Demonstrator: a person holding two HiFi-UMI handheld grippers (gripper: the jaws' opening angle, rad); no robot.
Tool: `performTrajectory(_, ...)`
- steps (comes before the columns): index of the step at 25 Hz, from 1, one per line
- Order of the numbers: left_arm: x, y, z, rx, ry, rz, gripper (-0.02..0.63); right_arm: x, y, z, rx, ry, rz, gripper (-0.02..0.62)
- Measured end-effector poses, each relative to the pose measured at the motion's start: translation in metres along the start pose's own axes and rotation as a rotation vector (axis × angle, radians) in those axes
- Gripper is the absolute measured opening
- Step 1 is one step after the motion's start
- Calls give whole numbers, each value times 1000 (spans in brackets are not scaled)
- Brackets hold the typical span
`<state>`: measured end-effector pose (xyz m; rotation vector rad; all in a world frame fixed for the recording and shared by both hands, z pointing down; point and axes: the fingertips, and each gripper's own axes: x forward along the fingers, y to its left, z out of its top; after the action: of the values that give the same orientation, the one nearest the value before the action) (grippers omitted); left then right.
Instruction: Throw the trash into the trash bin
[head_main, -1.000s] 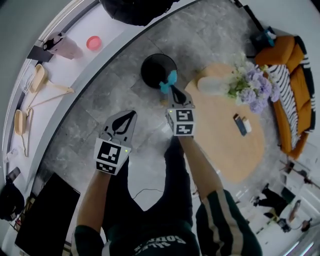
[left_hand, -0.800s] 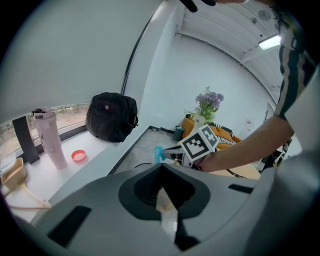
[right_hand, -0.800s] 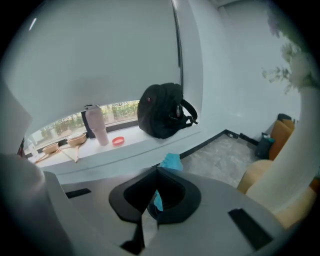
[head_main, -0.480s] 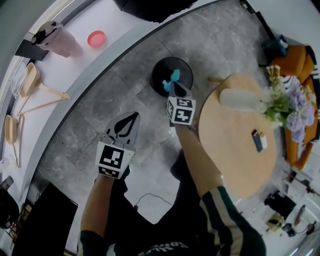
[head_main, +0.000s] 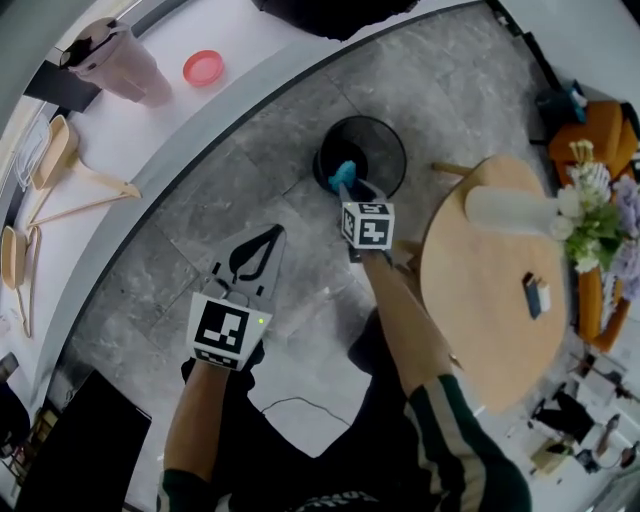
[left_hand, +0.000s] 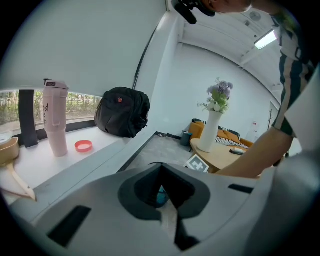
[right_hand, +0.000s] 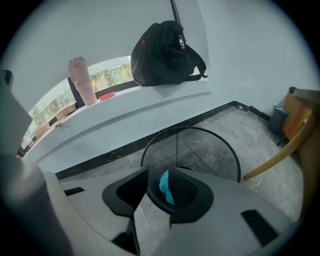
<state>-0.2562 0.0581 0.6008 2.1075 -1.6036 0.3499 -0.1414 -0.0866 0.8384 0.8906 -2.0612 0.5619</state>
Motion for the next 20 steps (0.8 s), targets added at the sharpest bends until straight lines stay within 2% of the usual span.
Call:
performTrajectory(1,-4,-1,1,-17,-8,7,0,-1,2,-2,-8,6,8,117)
performTrajectory(2,-8,-2,3,-36,-16,14,0,-3,4,-2,-10,2,15,121)
performTrajectory(8,-37,-5,19,-113,-22,73,0,-55,30,28,60,-91,74,118)
performTrajectory(11,-48,-14,33,-124,-23,81,0,-97,39,50,18,-149,93,34)
performTrajectory(13,-55,-23,40,-136,-16,76,0,-127,43,65,-2,-188,100,8)
performTrajectory(17,-67,-41,54,-137,20,60,0,-184,54,87,-12,-239,105,2)
performTrajectory(20,-66,-62,67,-83,46,32,0,-229,53,100,-19,-290,111,2)
